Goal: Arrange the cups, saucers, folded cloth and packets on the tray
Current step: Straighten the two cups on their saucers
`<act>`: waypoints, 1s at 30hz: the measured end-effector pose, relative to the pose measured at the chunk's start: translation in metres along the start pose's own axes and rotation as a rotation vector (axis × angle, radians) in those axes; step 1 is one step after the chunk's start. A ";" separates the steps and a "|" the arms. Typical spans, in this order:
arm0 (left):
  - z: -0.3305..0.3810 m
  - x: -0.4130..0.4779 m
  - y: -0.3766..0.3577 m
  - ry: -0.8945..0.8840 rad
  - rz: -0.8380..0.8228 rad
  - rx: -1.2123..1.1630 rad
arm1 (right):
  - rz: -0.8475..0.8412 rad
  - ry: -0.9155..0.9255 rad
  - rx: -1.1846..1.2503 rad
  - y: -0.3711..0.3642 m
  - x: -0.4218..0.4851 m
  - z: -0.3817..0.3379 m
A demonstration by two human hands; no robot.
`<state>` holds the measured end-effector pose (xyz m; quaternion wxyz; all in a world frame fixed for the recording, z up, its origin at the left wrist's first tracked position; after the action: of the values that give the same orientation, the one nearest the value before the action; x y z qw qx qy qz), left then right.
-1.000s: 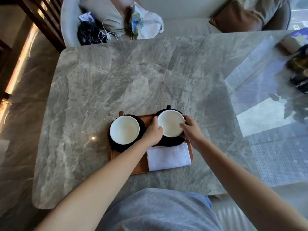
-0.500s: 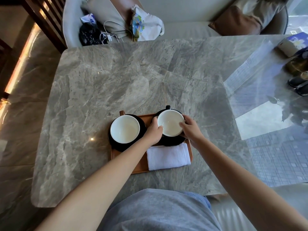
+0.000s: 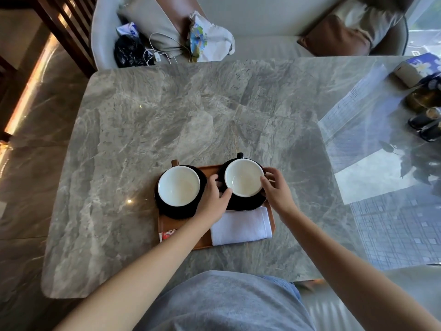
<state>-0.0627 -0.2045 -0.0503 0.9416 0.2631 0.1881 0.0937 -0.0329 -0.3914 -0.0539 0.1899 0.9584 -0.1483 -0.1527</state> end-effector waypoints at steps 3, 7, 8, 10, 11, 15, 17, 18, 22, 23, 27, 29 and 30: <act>-0.017 -0.025 0.009 -0.254 0.006 0.179 | 0.090 0.215 -0.137 0.022 -0.015 0.007; -0.040 -0.041 0.001 -0.505 -0.159 0.551 | -0.094 0.299 -0.390 0.030 -0.038 0.036; -0.042 -0.042 -0.001 -0.530 -0.169 0.602 | -0.121 0.298 -0.423 0.030 -0.043 0.041; -0.042 -0.041 -0.002 -0.567 -0.167 0.645 | -0.126 0.286 -0.447 0.030 -0.048 0.046; -0.041 -0.042 -0.003 -0.588 -0.164 0.661 | -0.123 0.281 -0.451 0.029 -0.050 0.045; -0.041 -0.043 -0.001 -0.616 -0.161 0.702 | -0.137 0.278 -0.482 0.019 -0.051 0.039; -0.042 -0.044 0.001 -0.612 -0.155 0.706 | -0.151 0.288 -0.493 0.015 -0.051 0.036; -0.042 -0.044 0.002 -0.609 -0.152 0.708 | -0.159 0.290 -0.500 0.014 -0.051 0.035; -0.041 -0.045 0.003 -0.591 -0.148 0.715 | -0.162 0.291 -0.500 0.013 -0.051 0.035; -0.041 -0.045 0.002 -0.590 -0.149 0.713 | -0.162 0.295 -0.498 0.014 -0.051 0.036; -0.041 -0.042 0.004 -0.537 -0.207 0.663 | -0.190 0.287 -0.533 0.015 -0.051 0.034; -0.040 -0.040 0.007 -0.482 -0.260 0.614 | -0.205 0.285 -0.579 0.017 -0.053 0.030; -0.039 -0.039 0.010 -0.456 -0.284 0.580 | -0.196 0.303 -0.605 0.019 -0.055 0.025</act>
<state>-0.1146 -0.1891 -0.0642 0.8494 0.5036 0.0275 -0.1553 -0.0962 -0.3970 -0.0548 0.4696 0.8802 0.0262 -0.0631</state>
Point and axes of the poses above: each hand's wrist, its own x-axis towards the middle knuckle, its own y-axis out of the back of the hand, z = x × y, the point moved 5 cm from there along x, towards the middle knuckle, and after that the axes turned 14 degrees about z, right-handed, at the moved point
